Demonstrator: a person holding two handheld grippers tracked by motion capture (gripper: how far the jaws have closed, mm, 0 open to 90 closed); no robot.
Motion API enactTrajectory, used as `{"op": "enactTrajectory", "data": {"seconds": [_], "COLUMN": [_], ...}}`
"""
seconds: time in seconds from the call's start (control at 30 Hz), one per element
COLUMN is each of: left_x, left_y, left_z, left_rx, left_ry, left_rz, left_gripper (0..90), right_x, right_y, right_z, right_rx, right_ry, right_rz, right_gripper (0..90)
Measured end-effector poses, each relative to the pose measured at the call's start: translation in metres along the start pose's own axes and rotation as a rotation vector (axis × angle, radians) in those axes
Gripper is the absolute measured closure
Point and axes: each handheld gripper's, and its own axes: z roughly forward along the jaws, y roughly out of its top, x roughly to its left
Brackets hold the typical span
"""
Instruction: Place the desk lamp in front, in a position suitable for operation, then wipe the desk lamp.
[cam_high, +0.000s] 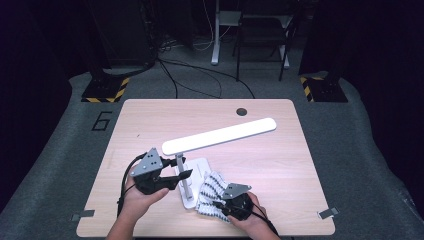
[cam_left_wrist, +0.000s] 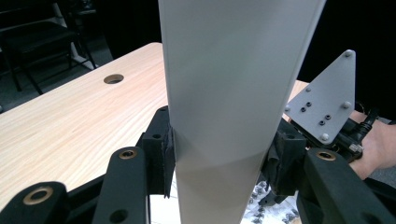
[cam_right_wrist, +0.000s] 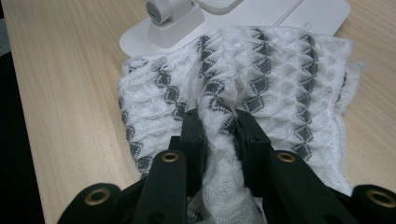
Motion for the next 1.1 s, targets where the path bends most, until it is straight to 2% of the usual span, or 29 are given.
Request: {"op": "enactTrajectory", "data": {"seconds": [0.13,0.17,0.3,0.4,0.53,0.57,0.67,0.77,0.83,1.0,1.1], "left_x": [0.0,0.0,0.0,-0.001,-0.002,-0.002,-0.001,-0.002,-0.001,-0.002,-0.001], "left_y": [0.0,-0.001,-0.002,-0.002,-0.002,-0.002,-0.001,-0.001,-0.001,-0.001,-0.002], "left_z": [-0.001,-0.001,-0.001,0.0,0.0,0.0,0.0,0.0,0.001,0.001,0.0], "left_rx": [0.0,-0.001,-0.007,-0.013,-0.015,-0.01,-0.006,-0.008,-0.01,-0.014,-0.015], "left_ry": [0.003,0.003,0.002,0.008,0.018,0.018,0.012,0.01,0.012,0.019,0.011], "left_rz": [-0.001,-0.001,-0.004,-0.008,-0.007,-0.006,0.001,-0.006,-0.004,-0.003,-0.002], "left_gripper": [52.8,52.8,52.8,52.9,52.9,52.9,52.9,52.9,53.0,53.1,53.0], "right_x": [0.006,0.009,0.018,0.021,0.023,0.025,0.027,0.034,0.039,0.043,0.042], "right_y": [0.002,0.004,0.009,0.012,0.015,0.016,0.018,0.018,0.019,0.019,0.019], "right_z": [-0.002,-0.004,-0.005,0.004,0.018,0.02,0.021,0.024,0.026,0.031,0.032], "right_rx": [-0.02,-0.039,-0.058,-0.046,-0.018,-0.032,-0.025,-0.026,-0.024,-0.017,-0.014], "right_ry": [-0.003,-0.004,-0.001,0.017,0.021,0.023,0.048,0.083,0.087,0.091,0.096], "right_rz": [-0.009,-0.032,-0.064,-0.085,-0.138,-0.109,-0.124,-0.142,-0.16,-0.135,-0.143], "right_gripper": [75.6,75.6,75.6,75.5,75.1,75.1,75.2,75.3,75.3,75.6,76.0]}}
